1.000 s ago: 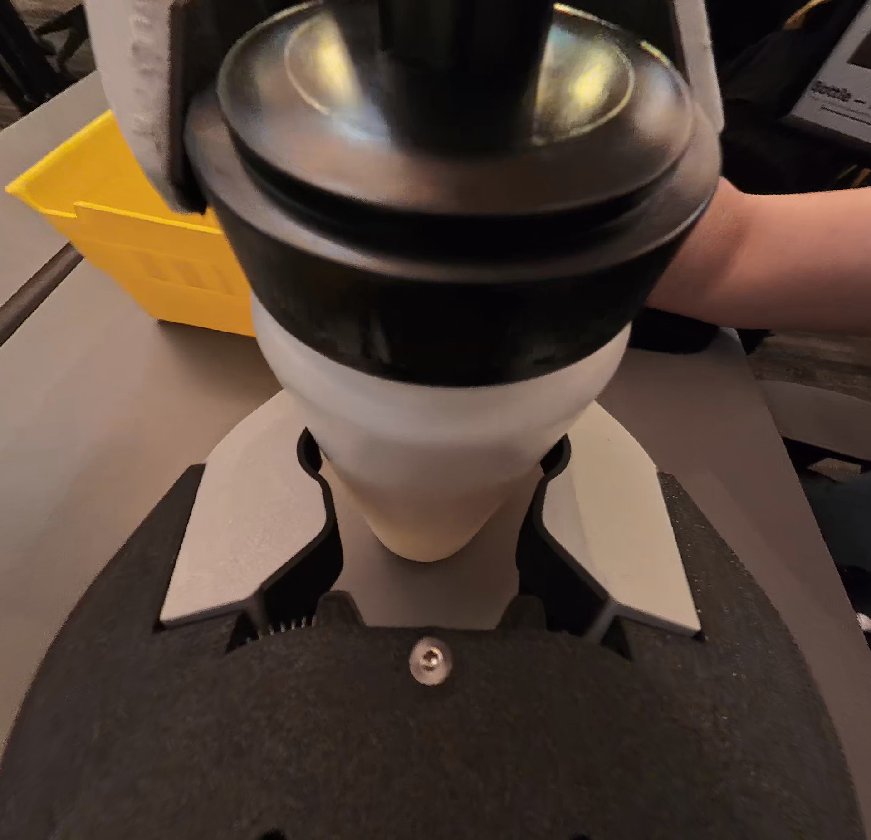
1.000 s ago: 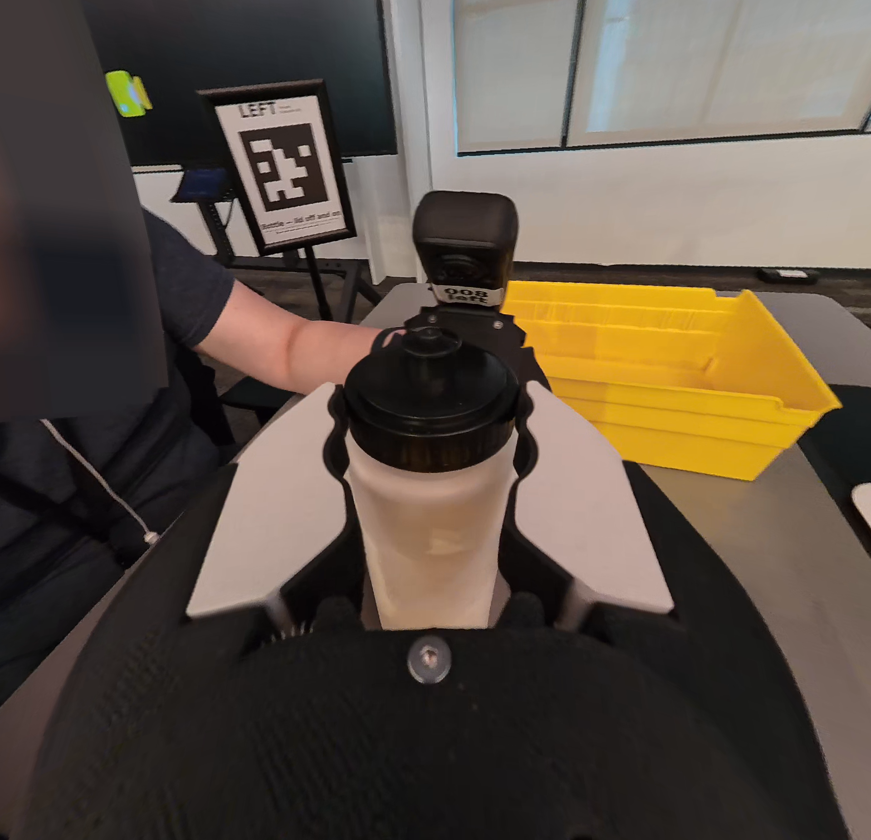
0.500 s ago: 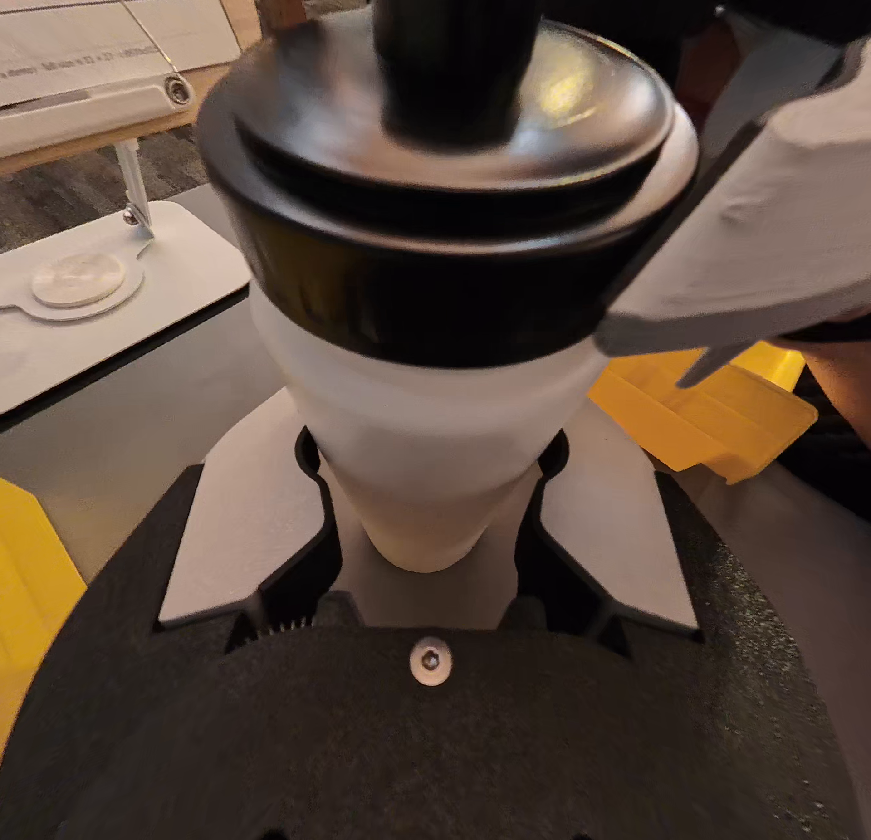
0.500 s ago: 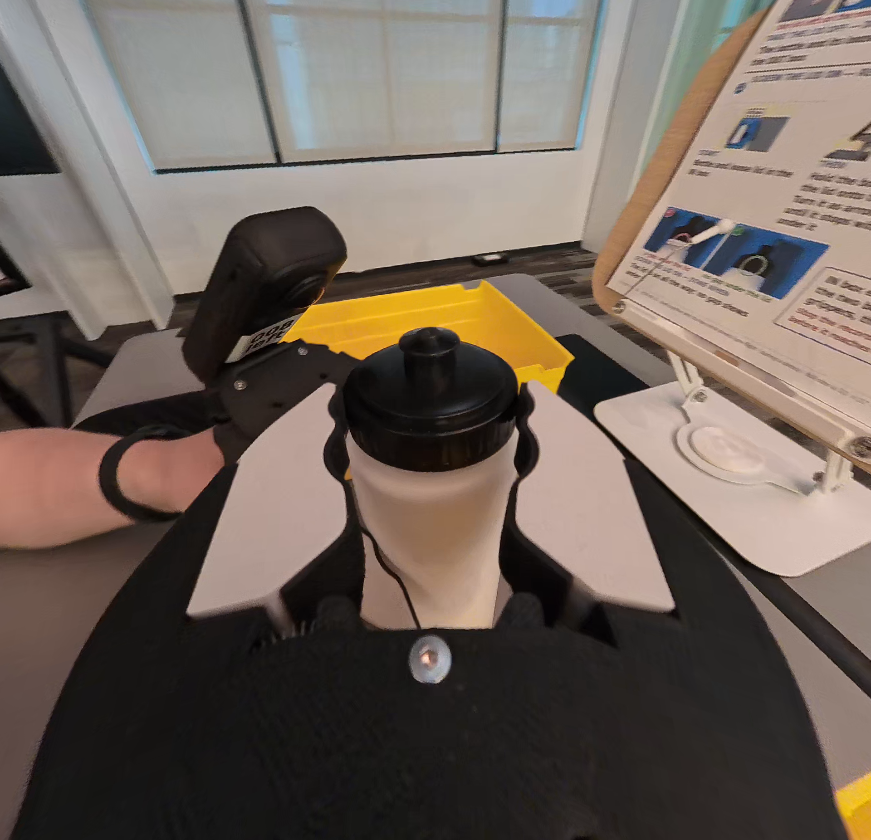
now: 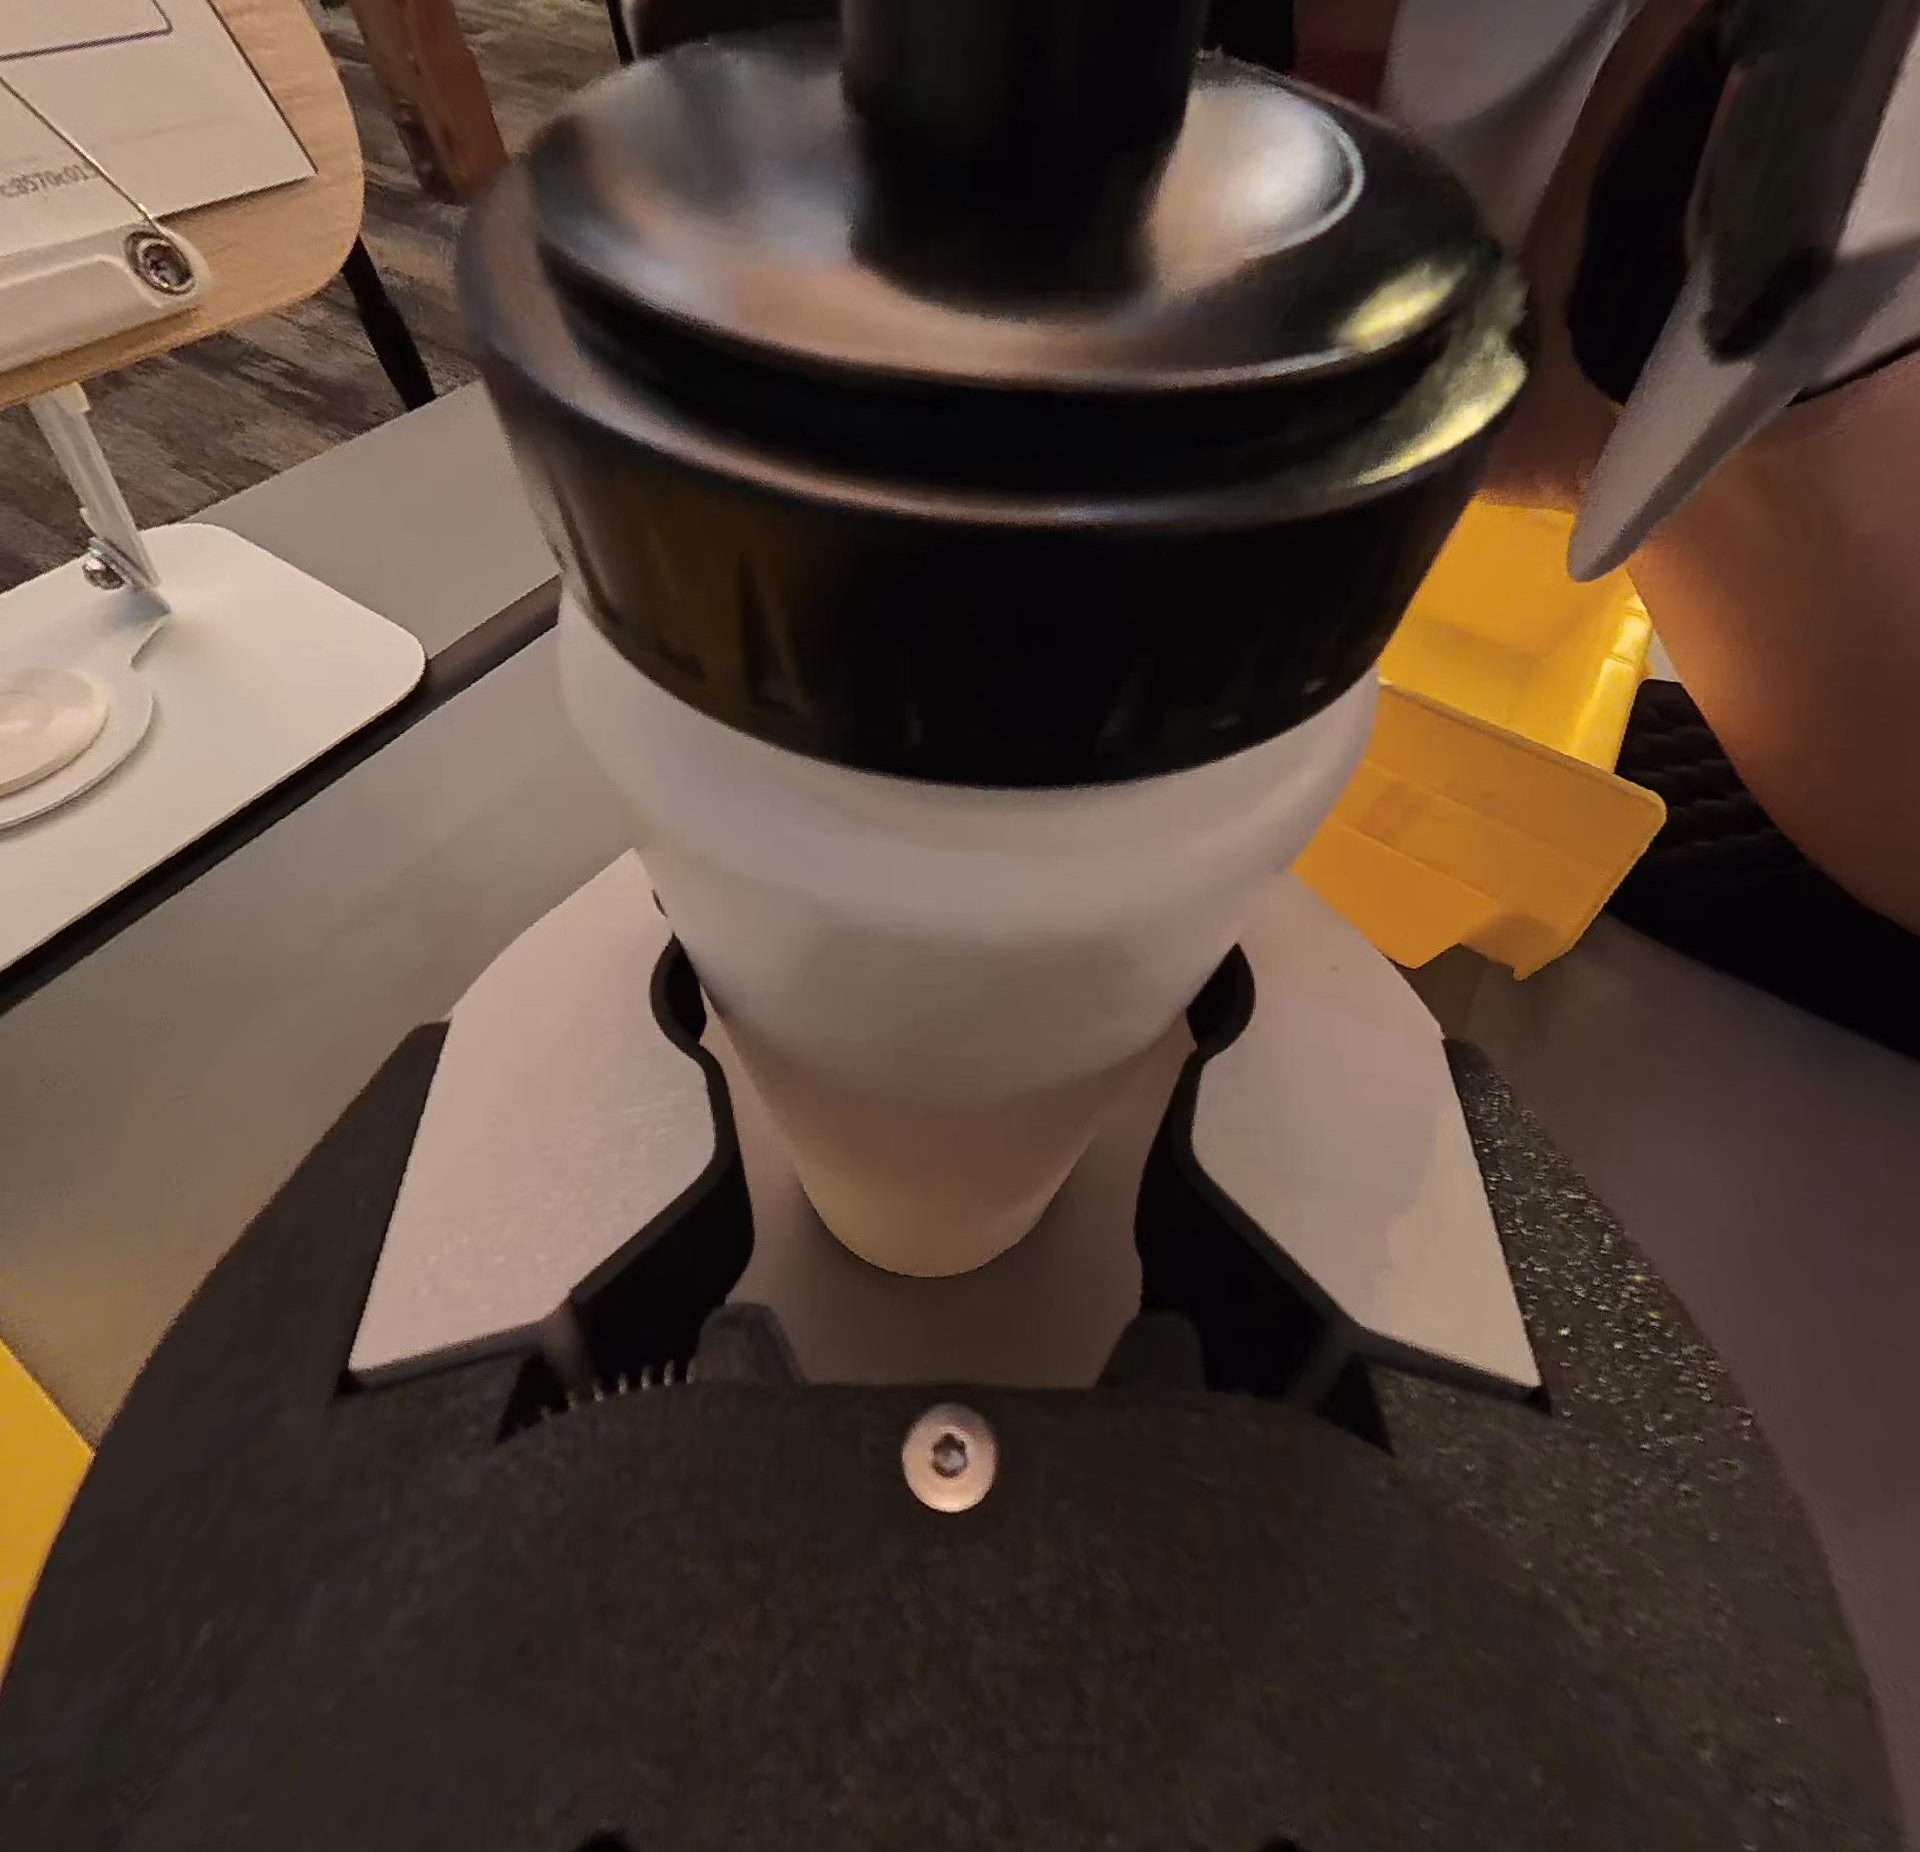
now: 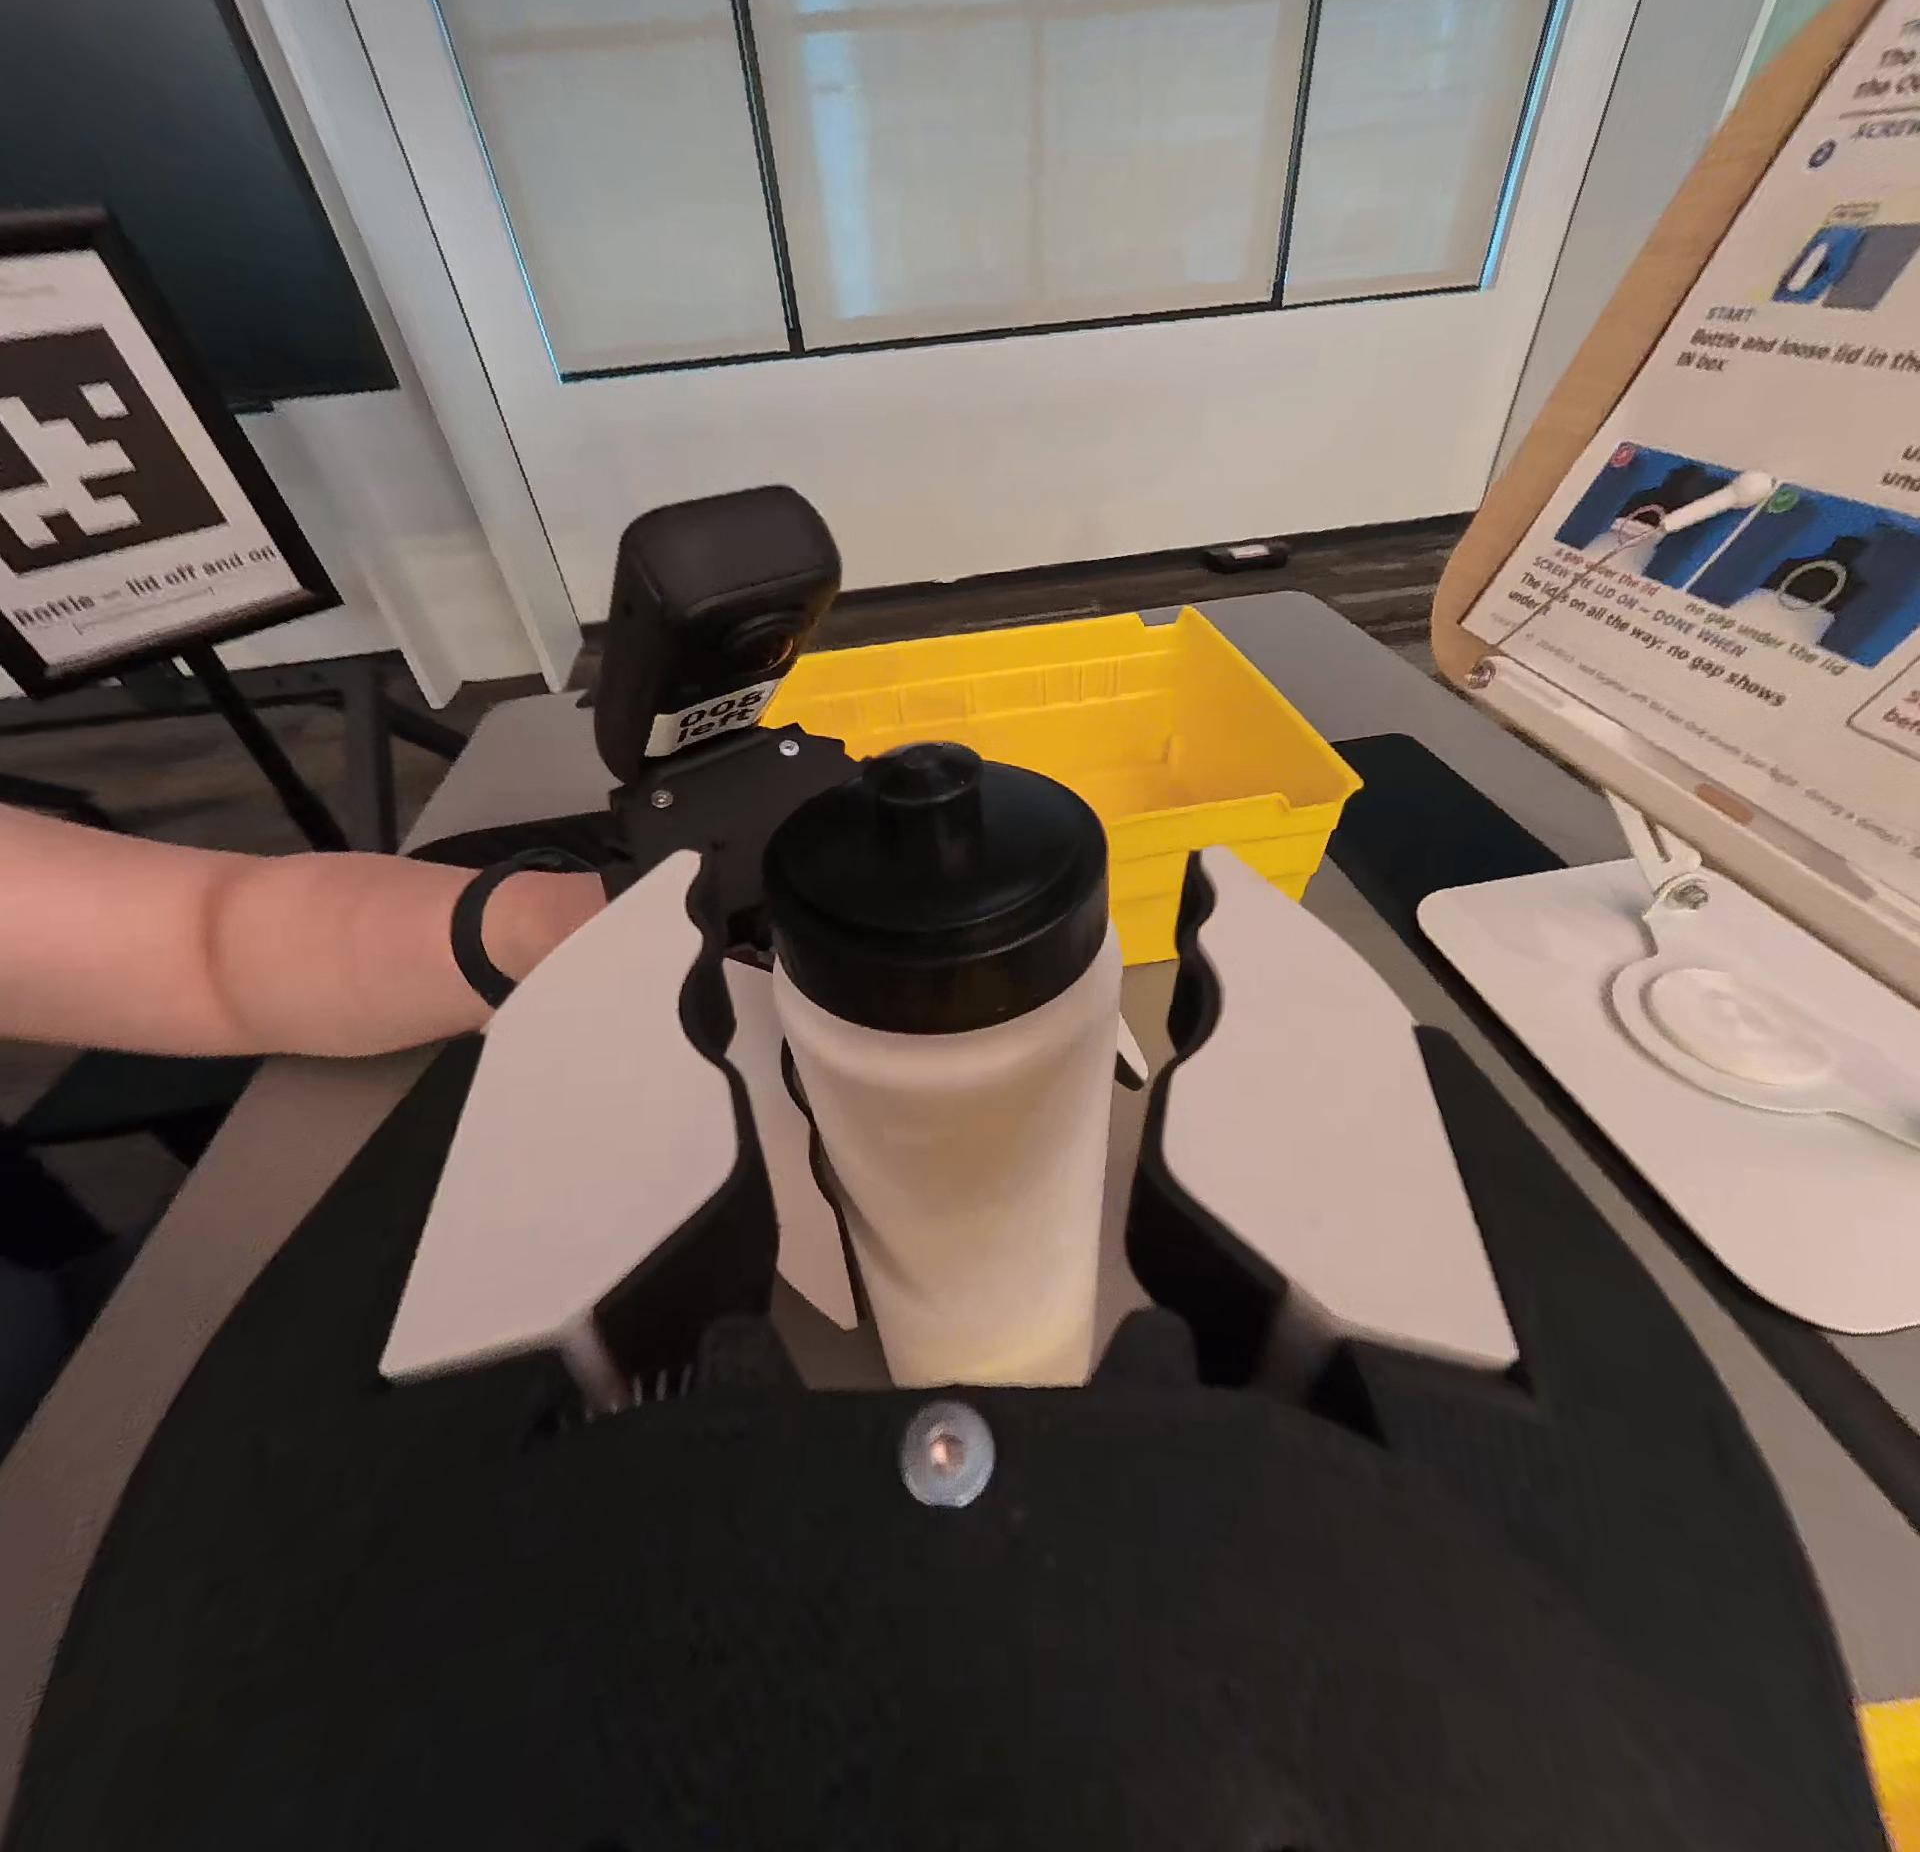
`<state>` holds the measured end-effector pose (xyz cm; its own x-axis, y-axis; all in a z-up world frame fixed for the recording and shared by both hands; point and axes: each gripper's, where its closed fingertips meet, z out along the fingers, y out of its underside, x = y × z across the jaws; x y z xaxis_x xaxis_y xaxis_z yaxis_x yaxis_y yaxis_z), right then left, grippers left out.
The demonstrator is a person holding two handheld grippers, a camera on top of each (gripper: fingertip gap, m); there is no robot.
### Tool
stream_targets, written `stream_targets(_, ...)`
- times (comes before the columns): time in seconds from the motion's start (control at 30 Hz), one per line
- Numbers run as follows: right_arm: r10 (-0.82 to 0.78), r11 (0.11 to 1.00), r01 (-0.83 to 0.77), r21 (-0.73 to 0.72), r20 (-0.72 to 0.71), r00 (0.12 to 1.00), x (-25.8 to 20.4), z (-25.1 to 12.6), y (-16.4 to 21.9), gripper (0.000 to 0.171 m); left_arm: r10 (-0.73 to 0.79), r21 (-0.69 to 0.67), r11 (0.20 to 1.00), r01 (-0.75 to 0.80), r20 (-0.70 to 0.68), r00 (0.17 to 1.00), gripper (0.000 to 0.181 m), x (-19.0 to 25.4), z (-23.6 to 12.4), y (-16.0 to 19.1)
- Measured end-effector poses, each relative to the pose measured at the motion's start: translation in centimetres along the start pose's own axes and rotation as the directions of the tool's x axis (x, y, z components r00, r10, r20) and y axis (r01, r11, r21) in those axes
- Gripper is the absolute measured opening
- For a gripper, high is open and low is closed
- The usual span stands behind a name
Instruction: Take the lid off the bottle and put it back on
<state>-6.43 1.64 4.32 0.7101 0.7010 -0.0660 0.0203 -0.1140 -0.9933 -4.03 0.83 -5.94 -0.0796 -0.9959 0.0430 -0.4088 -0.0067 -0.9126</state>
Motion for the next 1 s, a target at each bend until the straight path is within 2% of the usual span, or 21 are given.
stream_targets(0.1, -0.042, 0.996, 0.041, -0.075, -0.012, 0.999, -0.5, 0.7, 0.8, 0.078, 0.014, 0.007, 1.000, -0.014, 0.002, 1.000, 0.093, 0.2, 0.1, -0.1)
stream_targets(0.13, -0.064, 0.993, 0.061, -0.103, -0.030, 0.997, -0.4, 0.9, 1.1, 0.071, 0.012, 0.008, 1.000, -0.012, 0.006, 1.000, 0.093, 0.2, 0.1, -0.1)
stream_targets(0.23, -0.062, 0.991, 0.052, -0.120, -0.079, 0.995, -0.1, 1.1, 1.1, 0.071, -0.007, 0.016, 1.000, 0.007, 0.025, 1.000, 0.093, -0.1, 0.1, -0.1)
stream_targets(0.4, -0.037, 0.995, 0.014, -0.102, -0.230, 0.972, 0.7, 2.0, 0.9, 0.071, -0.063, 0.020, 0.998, 0.061, 0.115, 0.991, 0.092, -1.3, -0.1, -0.1)
stream_targets(0.6, -0.023, 0.999, 0.002, -0.047, -0.454, 0.891, 1.3, 2.7, 0.8, 0.071, -0.065, 0.001, 0.998, 0.066, 0.185, 0.981, 0.092, -2.5, -0.6, 0.2)
stream_targets(0.67, -0.033, 0.998, 0.008, -0.057, -0.436, 0.899, 1.3, 2.7, 0.8, 0.071, -0.063, 0.000, 0.998, 0.064, 0.170, 0.983, 0.093, -2.5, -0.7, 0.2)
stream_targets(0.8, -0.050, 0.997, 0.033, -0.072, -0.254, 0.966, 1.0, 1.8, 0.3, 0.081, -0.054, -0.008, 0.998, 0.055, 0.096, 0.994, 0.093, -1.9, -0.6, 0.2)
stream_targets(0.9, -0.040, 0.997, 0.030, -0.070, -0.141, 0.989, 0.5, 0.9, 0.3, 0.078, -0.011, -0.013, 1.000, 0.012, 0.038, 0.999, 0.093, -0.9, -0.3, 0.1)
stream_targets(0.97, -0.094, 0.989, 0.083, -0.121, -0.087, 0.992, -0.2, 1.0, 1.0, 0.068, 0.018, -0.020, 1.000, -0.018, 0.017, 1.000, 0.093, -0.4, -0.2, 0.1)
stream_targets(1.0, -0.125, 0.983, 0.111, -0.146, -0.089, 0.988, -0.3, 1.1, 1.3, 0.070, 0.020, -0.025, 0.999, -0.020, 0.012, 1.000, 0.093, -0.2, -0.1, 0.2)
